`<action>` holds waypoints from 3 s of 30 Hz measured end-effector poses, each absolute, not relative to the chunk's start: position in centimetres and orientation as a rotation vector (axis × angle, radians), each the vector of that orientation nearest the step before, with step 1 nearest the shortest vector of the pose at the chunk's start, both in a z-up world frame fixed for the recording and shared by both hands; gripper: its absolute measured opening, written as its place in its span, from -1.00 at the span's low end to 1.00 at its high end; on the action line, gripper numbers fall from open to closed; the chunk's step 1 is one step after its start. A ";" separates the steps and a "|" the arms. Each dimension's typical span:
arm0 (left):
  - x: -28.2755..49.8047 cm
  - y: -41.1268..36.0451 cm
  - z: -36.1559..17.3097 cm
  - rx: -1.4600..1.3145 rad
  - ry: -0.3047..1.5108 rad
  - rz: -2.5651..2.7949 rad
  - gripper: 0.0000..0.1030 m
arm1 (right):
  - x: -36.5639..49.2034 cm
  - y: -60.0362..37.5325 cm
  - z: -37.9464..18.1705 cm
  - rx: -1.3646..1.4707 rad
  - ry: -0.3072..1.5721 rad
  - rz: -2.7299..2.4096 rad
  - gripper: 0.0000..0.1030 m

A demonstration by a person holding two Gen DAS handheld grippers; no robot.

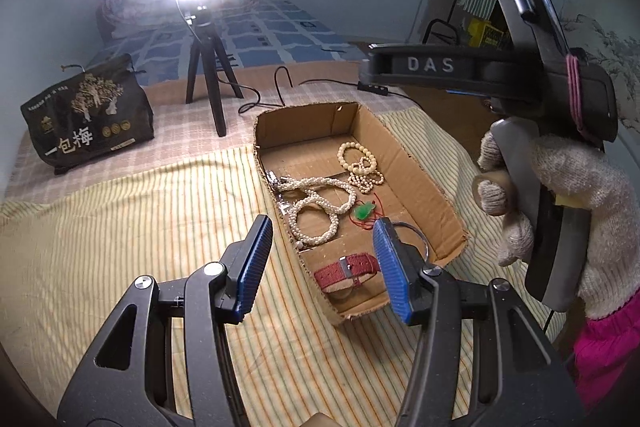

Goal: Organize jewelry

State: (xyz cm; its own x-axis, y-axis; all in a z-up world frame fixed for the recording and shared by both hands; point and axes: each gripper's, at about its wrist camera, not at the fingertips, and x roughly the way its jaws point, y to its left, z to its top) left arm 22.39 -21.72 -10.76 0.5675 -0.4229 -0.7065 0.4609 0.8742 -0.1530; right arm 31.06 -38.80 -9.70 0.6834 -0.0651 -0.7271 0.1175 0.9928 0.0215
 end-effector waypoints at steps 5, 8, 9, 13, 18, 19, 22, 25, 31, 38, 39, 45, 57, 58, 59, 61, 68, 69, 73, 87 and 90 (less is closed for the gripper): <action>20.9 -20.3 -9.4 0.047 0.790 -0.522 0.04 | 28.9 -38.7 -8.7 0.086 0.792 -0.114 0.94; 20.1 -19.5 -8.8 0.046 0.778 -0.521 0.05 | 27.6 -38.6 -8.1 0.090 0.781 -0.114 0.95; 19.8 -19.2 -8.6 0.046 0.773 -0.520 0.05 | 27.1 -38.4 -7.9 0.086 0.777 -0.113 0.95; 18.8 -18.2 -8.0 0.054 0.756 -0.513 0.05 | 25.2 -37.7 -7.2 0.060 0.756 -0.120 0.95; 17.3 -17.0 -7.2 0.065 0.725 -0.503 0.27 | 23.1 -36.7 -6.4 0.045 0.729 -0.110 0.99; 17.0 -16.7 -7.0 0.075 0.718 -0.499 0.28 | 22.6 -36.5 -6.3 0.042 0.724 -0.107 0.99; 16.3 -16.0 -6.6 0.091 0.708 -0.492 0.28 | 21.4 -36.0 -6.1 0.039 0.715 -0.103 0.99; 15.8 -14.8 -6.1 0.095 0.697 -0.478 0.28 | 20.4 -35.8 -6.1 0.044 0.712 -0.094 0.99; 15.5 -11.4 -5.4 0.049 0.689 -0.438 0.28 | 18.5 -34.8 -7.0 0.041 0.730 -0.051 0.99; 14.9 -8.5 -5.5 0.017 0.685 -0.398 0.28 | 16.0 -33.3 -7.6 0.021 0.737 -0.044 0.99; 14.7 -8.3 -5.5 0.015 0.679 -0.396 0.28 | 15.7 -33.0 -7.5 0.016 0.733 -0.049 0.99; 13.7 -8.0 -5.2 0.034 0.650 -0.391 0.29 | 14.2 -31.7 -6.6 0.007 0.697 -0.072 0.99; 12.5 -8.0 -4.9 0.057 0.597 -0.349 0.80 | 13.3 -29.5 -6.0 -0.062 0.636 -0.118 0.99; 12.5 -8.0 -4.9 0.063 0.592 -0.337 0.82 | 13.3 -29.5 -6.0 -0.063 0.633 -0.117 0.99; 12.5 -8.0 -4.9 0.071 0.591 -0.330 0.82 | 13.2 -29.5 -5.9 -0.064 0.630 -0.118 0.99; 12.5 -8.1 -5.0 0.082 0.597 -0.316 0.92 | 13.0 -29.5 -5.9 -0.064 0.612 -0.129 0.99; 12.3 -8.1 -4.9 0.084 0.576 -0.277 0.99 | 12.5 -29.7 -5.9 -0.065 0.568 -0.151 0.99; 12.4 -8.2 -4.9 0.086 0.578 -0.270 0.99 | 12.5 -29.8 -5.9 -0.063 0.568 -0.150 0.99; 12.4 -8.3 -4.9 0.090 0.581 -0.271 0.99 | 12.3 -29.9 -5.8 -0.062 0.552 -0.160 0.99; 12.1 -8.5 -4.9 0.098 0.576 -0.271 0.99 | 12.3 -29.9 -6.1 -0.056 0.553 -0.158 0.99; 12.1 -8.5 -4.9 0.097 0.577 -0.274 0.99 | 12.3 -29.9 -6.1 -0.054 0.555 -0.156 0.99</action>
